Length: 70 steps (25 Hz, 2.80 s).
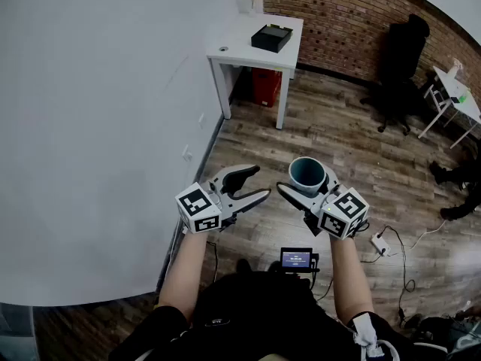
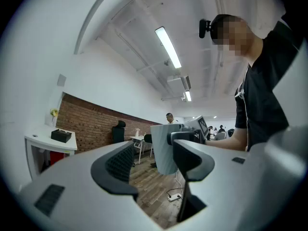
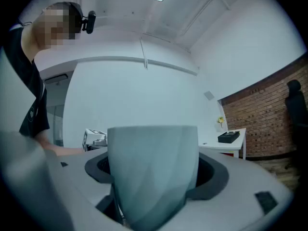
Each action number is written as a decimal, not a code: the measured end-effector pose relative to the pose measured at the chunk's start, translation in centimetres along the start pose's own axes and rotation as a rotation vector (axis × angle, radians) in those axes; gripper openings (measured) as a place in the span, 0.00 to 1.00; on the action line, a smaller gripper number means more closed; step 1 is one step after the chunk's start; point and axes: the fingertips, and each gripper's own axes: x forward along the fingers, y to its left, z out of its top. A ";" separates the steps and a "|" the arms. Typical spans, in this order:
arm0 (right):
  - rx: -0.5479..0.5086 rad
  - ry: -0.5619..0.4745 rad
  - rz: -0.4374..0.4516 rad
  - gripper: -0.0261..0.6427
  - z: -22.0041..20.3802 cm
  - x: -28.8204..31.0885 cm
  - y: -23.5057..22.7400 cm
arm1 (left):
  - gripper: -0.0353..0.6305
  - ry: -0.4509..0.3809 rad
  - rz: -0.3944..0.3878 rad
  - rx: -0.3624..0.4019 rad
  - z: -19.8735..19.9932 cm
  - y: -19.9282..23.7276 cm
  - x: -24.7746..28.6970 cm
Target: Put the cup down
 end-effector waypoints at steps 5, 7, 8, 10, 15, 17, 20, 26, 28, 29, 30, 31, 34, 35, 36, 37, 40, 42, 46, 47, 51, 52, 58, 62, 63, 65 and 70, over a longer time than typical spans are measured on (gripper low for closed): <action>-0.003 -0.003 -0.002 0.64 0.1 0.0 0.1 | 0.44 -0.007 -0.002 0.003 0.1 0.0 0.0; -0.005 -0.004 -0.002 0.64 0.2 -0.1 0.1 | 0.44 -0.008 0.000 0.003 0.2 0.0 0.1; -0.006 -0.005 -0.001 0.64 0.2 -0.1 0.1 | 0.44 -0.008 0.001 0.004 0.3 -0.1 0.2; -0.008 -0.007 0.003 0.64 0.4 -0.2 0.1 | 0.44 -0.007 0.003 0.006 0.4 0.0 0.4; -0.007 -0.014 0.010 0.64 0.6 -0.4 -0.2 | 0.44 -0.004 0.005 0.002 0.5 0.1 1.1; -0.007 -0.013 0.011 0.64 0.7 -0.5 -0.4 | 0.44 -0.003 0.002 0.000 0.6 0.2 1.5; -0.004 -0.015 0.009 0.64 0.5 -0.9 -0.8 | 0.44 0.000 -0.003 -0.001 0.3 0.0 2.0; 0.005 -0.009 0.011 0.64 0.3 -2.2 -1.9 | 0.43 0.003 -0.005 -0.007 0.3 -0.5 3.4; 0.007 -0.011 0.015 0.64 0.3 -2.5 -2.2 | 0.42 0.003 -0.001 -0.007 0.3 -0.5 3.9; 0.007 -0.012 0.017 0.64 0.3 -2.7 -2.3 | 0.42 0.002 -0.001 -0.006 0.2 -0.6 4.1; 0.006 -0.013 0.020 0.64 0.3 -2.9 -2.5 | 0.42 -0.001 -0.002 -0.006 0.2 -0.8 4.4; 0.005 -0.014 0.022 0.64 0.3 -3.2 -2.7 | 0.42 -0.005 -0.004 -0.007 0.2 -1.0 4.7; 0.006 -0.011 0.031 0.64 0.0 -3.9 -3.3 | 0.42 0.003 0.004 -0.008 -0.3 -1.1 5.6; 0.006 -0.010 0.034 0.64 -0.1 -4.1 -3.5 | 0.41 0.012 0.011 -0.007 -0.6 -1.1 5.9; 0.008 -0.010 0.035 0.64 -0.3 -4.2 -3.8 | 0.41 0.020 0.016 -0.007 -0.8 -1.1 6.2; 0.009 -0.010 0.036 0.64 -0.3 -4.4 -4.0 | 0.41 0.022 0.019 -0.007 -0.9 -1.1 6.4; 0.013 -0.010 0.044 0.64 -0.4 -4.9 -4.5 | 0.40 0.020 0.023 -0.005 -1.1 -1.3 7.1; 0.015 -0.008 0.052 0.64 -0.4 -5.2 -4.8 | 0.40 0.018 0.031 -0.005 -1.1 -1.4 7.4; 0.015 -0.002 0.064 0.64 -0.4 -5.4 -5.6 | 0.38 0.014 0.046 -0.008 -1.1 -1.0 8.2; 0.017 -0.001 0.064 0.64 -0.5 -5.4 -5.8 | 0.38 0.013 0.046 -0.009 -1.2 -0.9 8.3; 0.023 -0.003 0.061 0.64 -0.8 -5.4 -6.7 | 0.38 0.003 0.050 -0.015 -1.5 -0.5 8.5; 0.025 -0.004 0.061 0.64 -0.9 -5.4 -6.9 | 0.37 0.007 0.054 -0.016 -1.6 -0.3 8.6; 0.044 0.005 0.053 0.64 -1.7 -4.7 -9.2 | 0.37 0.015 0.060 -0.030 -2.5 1.7 9.6; 0.042 0.012 0.050 0.64 -1.7 -3.1 -11.2 | 0.36 0.008 0.056 -0.035 -2.5 4.3 10.4; 0.041 0.012 0.048 0.64 -1.7 -2.7 -11.7 | 0.36 0.007 0.056 -0.036 -2.5 4.9 10.6; 0.040 0.012 0.042 0.64 -1.6 -2.0 -12.9 | 0.36 0.004 0.052 -0.037 -2.5 6.3 11.1; 0.040 0.014 0.024 0.64 -1.4 0.4 -15.9 | 0.36 0.002 0.038 -0.049 -2.6 10.3 12.2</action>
